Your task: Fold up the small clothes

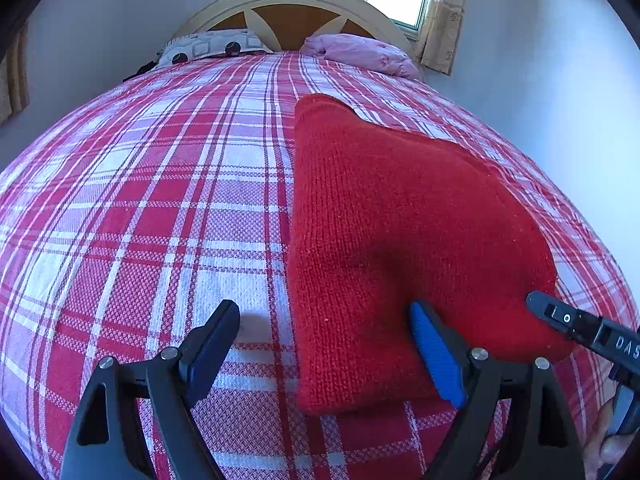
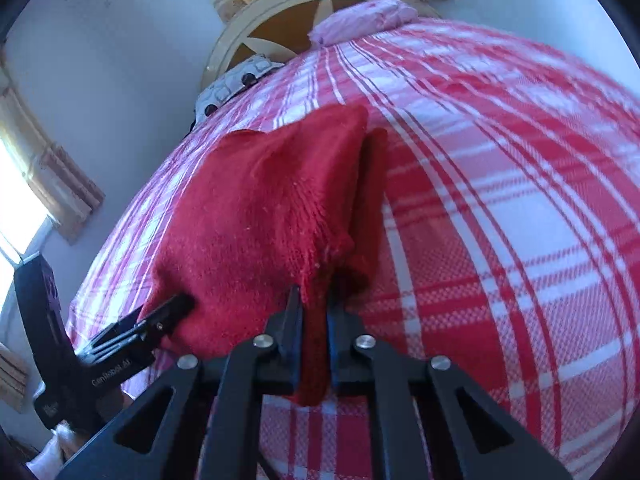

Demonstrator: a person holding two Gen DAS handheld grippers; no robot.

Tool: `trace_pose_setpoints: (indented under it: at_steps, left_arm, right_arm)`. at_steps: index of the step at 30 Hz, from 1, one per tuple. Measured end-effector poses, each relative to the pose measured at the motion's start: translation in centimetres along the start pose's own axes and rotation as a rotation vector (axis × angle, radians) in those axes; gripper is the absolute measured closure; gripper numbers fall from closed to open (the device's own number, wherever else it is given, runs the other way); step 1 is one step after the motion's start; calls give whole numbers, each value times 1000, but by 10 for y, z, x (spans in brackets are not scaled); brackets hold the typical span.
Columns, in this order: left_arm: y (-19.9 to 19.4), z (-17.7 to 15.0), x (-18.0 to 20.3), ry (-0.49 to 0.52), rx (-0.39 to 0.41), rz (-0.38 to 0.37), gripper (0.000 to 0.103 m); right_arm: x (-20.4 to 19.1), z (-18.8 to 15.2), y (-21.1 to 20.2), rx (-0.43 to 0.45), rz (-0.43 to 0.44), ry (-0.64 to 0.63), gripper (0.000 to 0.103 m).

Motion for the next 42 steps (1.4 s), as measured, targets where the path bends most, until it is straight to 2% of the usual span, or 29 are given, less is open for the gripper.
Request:
trace_pose_setpoints:
  at_steps: [3,6,16,20,22,24,27,30,34,36,38,40,41,42]
  left_arm:
    - [1,0,-2,-11,-2,-11,16]
    - [2,0,-3,-23,1,-14,14]
    - [1,-2,-5,-31,4,-12,13]
    - [-6,-1,-9,-14,-27,-15,13]
    - [-12,4,-13,17,-24,7,13]
    - [-23,14,-18,42,17,38,13]
    - [-33,33,-25,39,56,49,13]
    - [-30,48,-29,28,57,55,13]
    - [-14,55,-27,50,9,63,13]
    - [-8,56,-26,60,-7,65,13]
    - [-4,56,-28,59,-14,78,13]
    - [-1,57,-30,50,-17,73,13]
    - [0,57,-31,43,-22,64,13]
    - [1,58,-32,37,-28,57,13]
  right_arm:
    - [0,0,0,-5,4,-3,89]
    - [-1,-1,-1,0,-19,-18,83]
    - [4,-3,-4,28,22,29,83]
    - [3,-3,-6,37,32,32,82]
    - [3,-4,-7,41,39,37,82]
    - [3,-5,-8,42,44,38,81]
    - [2,-5,-9,43,49,42,80]
    - [2,-4,-9,46,66,42,77]
    - [-3,-6,-12,52,94,34,65]
    - [-10,-7,-12,50,113,15,55]
    - [-18,-8,-13,53,126,-9,36]
    - [-26,-8,-18,78,134,-26,22]
    - [-28,-7,-22,99,137,-28,17]
    - [-29,-7,-24,114,144,-24,17]
Point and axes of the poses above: each gripper's, at about its wrist camera, not at the fingertips, and y roughly the way its jaws point, x to its right, z to its top, the point moved 7 cm from there along y, roughly the way its jaws point, and after that the axes turned 14 degrees about z, right-handed, at the moved point
